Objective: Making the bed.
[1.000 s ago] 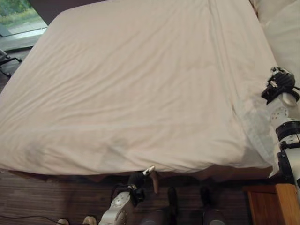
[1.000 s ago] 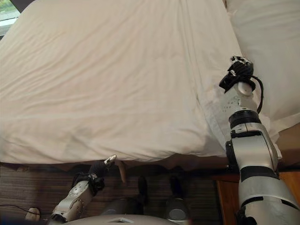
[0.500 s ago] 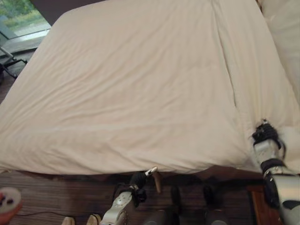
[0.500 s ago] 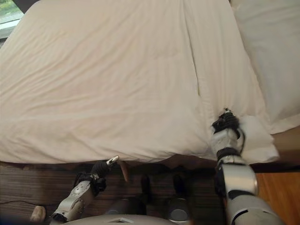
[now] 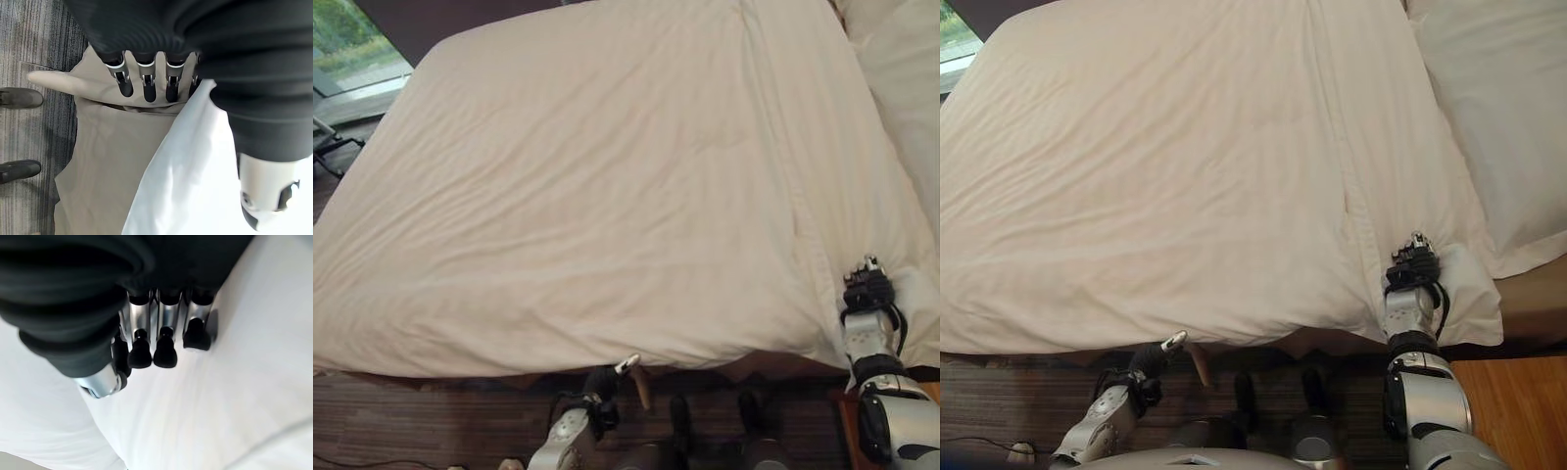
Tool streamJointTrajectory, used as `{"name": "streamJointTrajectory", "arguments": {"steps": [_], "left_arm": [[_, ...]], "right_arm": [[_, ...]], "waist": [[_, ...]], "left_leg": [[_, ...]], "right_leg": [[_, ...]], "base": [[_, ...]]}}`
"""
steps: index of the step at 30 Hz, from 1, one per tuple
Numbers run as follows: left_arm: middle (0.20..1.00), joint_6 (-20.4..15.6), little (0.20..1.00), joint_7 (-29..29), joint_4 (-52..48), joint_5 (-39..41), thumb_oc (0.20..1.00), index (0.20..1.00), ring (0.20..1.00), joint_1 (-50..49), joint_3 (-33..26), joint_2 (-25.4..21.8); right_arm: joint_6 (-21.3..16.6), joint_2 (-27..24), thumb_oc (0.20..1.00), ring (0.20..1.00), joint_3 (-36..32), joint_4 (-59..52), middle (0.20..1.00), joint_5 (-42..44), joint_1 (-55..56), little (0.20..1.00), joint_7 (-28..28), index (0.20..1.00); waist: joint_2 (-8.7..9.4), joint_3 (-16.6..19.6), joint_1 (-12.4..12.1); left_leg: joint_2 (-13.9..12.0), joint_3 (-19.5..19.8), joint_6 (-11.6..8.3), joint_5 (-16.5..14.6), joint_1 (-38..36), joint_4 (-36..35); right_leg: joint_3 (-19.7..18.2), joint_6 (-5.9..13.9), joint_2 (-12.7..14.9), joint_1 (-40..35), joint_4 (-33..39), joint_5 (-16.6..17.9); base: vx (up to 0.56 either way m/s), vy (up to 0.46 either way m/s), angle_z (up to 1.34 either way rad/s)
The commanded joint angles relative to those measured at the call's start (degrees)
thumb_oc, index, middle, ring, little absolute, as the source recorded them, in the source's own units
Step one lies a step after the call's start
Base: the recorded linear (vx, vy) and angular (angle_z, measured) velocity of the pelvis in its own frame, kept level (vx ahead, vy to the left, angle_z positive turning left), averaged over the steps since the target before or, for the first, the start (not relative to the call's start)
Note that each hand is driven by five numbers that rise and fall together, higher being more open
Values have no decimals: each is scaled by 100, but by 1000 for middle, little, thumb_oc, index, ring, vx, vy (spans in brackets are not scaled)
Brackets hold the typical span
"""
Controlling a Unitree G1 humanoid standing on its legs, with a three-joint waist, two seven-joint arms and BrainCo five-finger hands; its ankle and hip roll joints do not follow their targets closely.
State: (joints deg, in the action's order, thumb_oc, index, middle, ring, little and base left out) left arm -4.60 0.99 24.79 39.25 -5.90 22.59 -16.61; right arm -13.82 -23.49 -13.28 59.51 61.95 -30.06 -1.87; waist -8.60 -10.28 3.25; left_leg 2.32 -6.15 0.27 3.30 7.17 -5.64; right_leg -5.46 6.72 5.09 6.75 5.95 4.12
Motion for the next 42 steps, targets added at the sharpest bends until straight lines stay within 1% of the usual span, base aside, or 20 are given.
{"name": "streamJointTrajectory", "arguments": {"steps": [1, 3, 4, 5, 10, 11, 16, 22, 23, 25, 31, 39, 41, 42], "left_arm": [[1000, -256, 1000, -248, -104, -22, 1000, 1000, 1000, 626, 95, 367], [1000, -254, 1000, -272, -116, -20, 1000, 1000, 1000, 606, 98, 351], [1000, -253, 1000, -272, -118, -20, 1000, 1000, 1000, 608, 109, 353], [1000, -225, 1000, -307, -150, -14, 1000, 1000, 1000, 569, 110, 346], [1000, -204, 1000, -381, -247, -41, 1000, 1000, 1000, 524, 12, 304], [1000, -196, 1000, -421, -283, -26, 1000, 1000, 1000, 518, -4, 299], [1000, -186, 1000, -478, -377, 21, 1000, 1000, 1000, 483, -80, 286], [1000, -153, 1000, -520, -408, 29, 1000, 1000, 1000, 411, -173, 274], [1000, -138, 1000, -564, -416, 56, 1000, 1000, 1000, 363, -246, 267], [1000, -134, 1000, -579, -449, 81, 1000, 1000, 1000, 333, -269, 256], [1000, -128, 1000, -601, -477, 87, 1000, 1000, 1000, 279, -422, 217], [1000, -114, 1000, -654, -488, 82, 1000, 1000, 1000, 217, -537, 155], [1000, -119, 1000, -652, -535, 57, 1000, 1000, 1000, 194, -574, 121], [1000, -117, 1000, -651, -538, 56, 1000, 1000, 1000, 195, -571, 123]], "right_arm": [[382, 1, 200, 200, -451, 1552, 200, 564, 1208, 200, -565, 200], [335, -121, 200, 200, -728, 1664, 200, 723, 1279, 200, -639, 200], [336, -131, 200, 200, -738, 1672, 200, 728, 1281, 200, -633, 200], [377, -240, 200, 200, -980, 1860, 200, 796, 1453, 200, -681, 200], [553, -307, 200, 200, -1268, 2178, 200, 582, 1911, 200, -769, 200], [618, -282, 200, 200, -1352, 2261, 200, 516, 2095, 200, -783, 200], [668, -98, 200, 200, -1420, 2239, 200, 498, 2477, 200, -699, 200], [761, -44, 200, 200, -1369, 2273, 200, 278, 2700, 200, -662, 200], [861, -108, 200, 200, -1390, 2346, 200, 96, 2798, 200, -649, 200], [892, -144, 200, 200, -1403, 2381, 200, 37, 2830, 200, -642, 200], [1026, -291, 200, 200, -1435, 2494, 200, -333, 2982, 200, -640, 200], [1065, -607, 200, 200, -1505, 2528, 200, -601, 3010, 200, -671, 200], [983, -767, 200, 200, -1630, 2411, 200, -557, 3005, 200, -711, 200], [982, -769, 200, 200, -1634, 2411, 200, -556, 3005, 200, -713, 200]], "waist": [[-436, -426, 311], [-496, -426, 369], [-502, -425, 362], [-556, -414, 428], [-565, -405, 570], [-537, -394, 624], [-427, -396, 744], [-318, -383, 811], [-258, -366, 817], [-237, -369, 819], [-90, -340, 800], [136, -276, 724], [210, -250, 716], [207, -252, 714]], "left_leg": [[17, 19, -221, -90, -65, 64], [38, 19, -219, -105, -67, 64], [39, 24, -218, -106, -69, 64], [62, 36, -205, -131, -91, 64], [72, 13, -190, -166, -140, 64], [67, -6, -185, -190, -168, 64], [45, -47, -179, -208, -212, 64], [34, -51, -172, -237, -298, 64], [27, -39, -165, -248, -342, 64], [22, -32, -162, -252, -367, 64], [-12, -24, -159, -267, -428, 64], [-81, -37, -163, -291, -476, 64], [-98, -34, -166, -298, -482, 64], [-97, -34, -166, -299, -483, 64]], "right_leg": [[-71, 71, -36, 200, -95, -9], [-66, 74, -17, 195, -95, -22], [-61, 75, -15, 192, -95, -24], [-65, 73, 4, 169, -95, -36], [-81, 66, 17, 132, -95, -41], [-90, 64, 19, 119, -95, -41], [-116, 55, 14, 90, -95, -33], [-113, 26, 21, 15, -106, -42], [-95, 10, 19, -20, -123, -47], [-84, 7, 16, -45, -125, -52], [-57, -2, -12, -110, -126, -69], [-36, -3, -60, -163, -122, -83], [-27, -1, -72, -177, -116, -85], [-27, -1, -72, -178, -116, -86]], "base": [[0, 0, 0], [6, 28, 5], [8, 40, 8], [11, 39, 11], [5, 18, 3], [3, 13, 4], [0, 0, 0], [0, 0, 0], [0, 0, 0], [0, 0, 0], [1, 0, -1], [2, -5, -15], [0, 0, 0], [5, -3, 7]]}}
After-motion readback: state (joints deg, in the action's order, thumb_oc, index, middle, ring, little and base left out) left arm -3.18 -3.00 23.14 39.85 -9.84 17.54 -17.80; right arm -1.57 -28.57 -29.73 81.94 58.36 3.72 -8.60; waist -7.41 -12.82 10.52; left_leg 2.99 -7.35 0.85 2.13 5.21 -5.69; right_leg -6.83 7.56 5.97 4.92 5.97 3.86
